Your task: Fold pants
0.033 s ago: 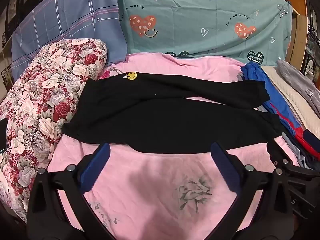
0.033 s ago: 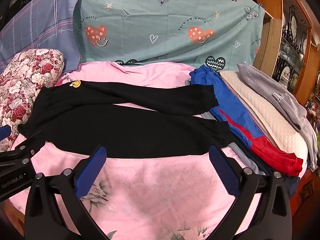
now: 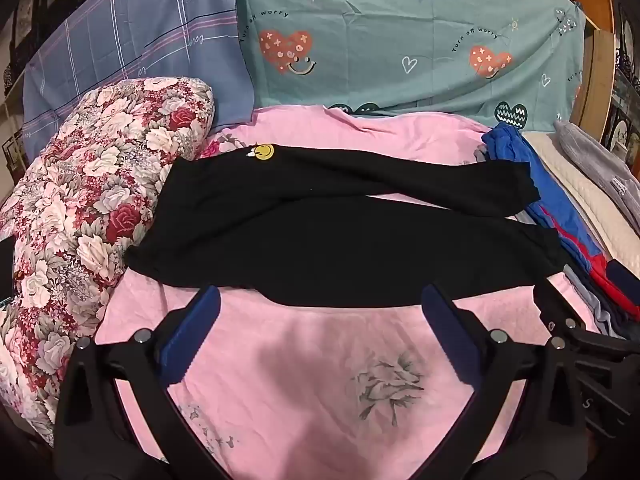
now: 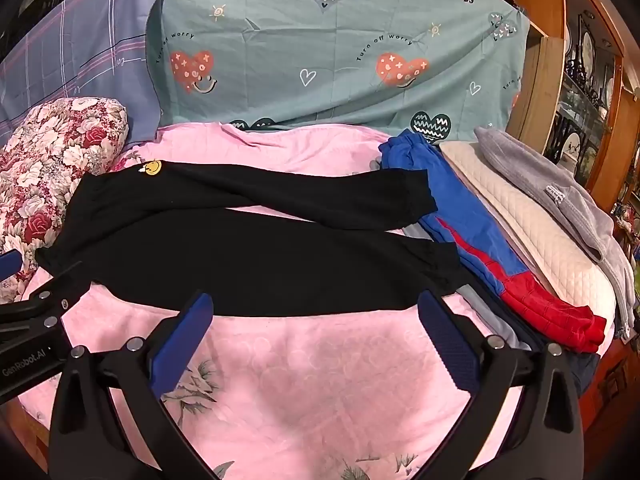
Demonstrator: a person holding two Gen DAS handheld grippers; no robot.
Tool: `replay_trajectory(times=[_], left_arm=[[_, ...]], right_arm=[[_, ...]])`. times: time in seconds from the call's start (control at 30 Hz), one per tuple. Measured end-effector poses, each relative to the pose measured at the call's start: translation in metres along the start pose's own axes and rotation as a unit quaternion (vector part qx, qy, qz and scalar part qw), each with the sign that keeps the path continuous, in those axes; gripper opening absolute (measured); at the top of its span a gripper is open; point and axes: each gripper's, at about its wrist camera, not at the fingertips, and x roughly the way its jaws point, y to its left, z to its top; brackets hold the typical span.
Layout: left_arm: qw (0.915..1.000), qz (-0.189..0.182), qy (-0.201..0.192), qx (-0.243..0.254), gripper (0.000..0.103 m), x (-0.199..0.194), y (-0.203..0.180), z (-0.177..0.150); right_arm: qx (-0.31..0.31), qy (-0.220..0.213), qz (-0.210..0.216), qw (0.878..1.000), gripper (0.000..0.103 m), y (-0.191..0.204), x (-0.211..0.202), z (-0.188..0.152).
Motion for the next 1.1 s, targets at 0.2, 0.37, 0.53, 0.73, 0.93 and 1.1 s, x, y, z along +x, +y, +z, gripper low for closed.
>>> replay_trajectory(times=[0.2,0.37,0.53,0.73,0.93,1.1], left_arm=[[1.0,-0.001,0.005,-0.003,0.101,-0.002,-0.002,0.0],[0.9999,0.0,0.01,-0.006,0.101,0.005,0.003,0.001],[0.9999,-0.001,0.01,-0.004,0.101,0.009,0.007,-0.004],[0.9999,-0.001,0.014,-0.007,0.101,0.01,0.01,-0.006],[0.9998,-0.001,0.016,-0.007,0.101,0.012,0.01,-0.005],[0.9998,-0.002,0.018,-0.009,0.101,0.012,0.011,-0.005]], right_arm=[[-0.002,0.001,-0.002,1.0,0.102,0.001,0.002,0.001],[-0.002,0.001,-0.002,1.0,0.102,0.002,0.002,0.0],[-0.003,0.002,-0.001,1.0,0.102,0.002,0.003,0.0],[-0.004,0.004,-0.001,1.0,0.102,0.004,0.007,0.002],[-0.005,0.004,-0.001,1.0,0.102,0.004,0.008,0.0],[-0.005,0.005,-0.002,1.0,0.102,0.004,0.007,0.0]])
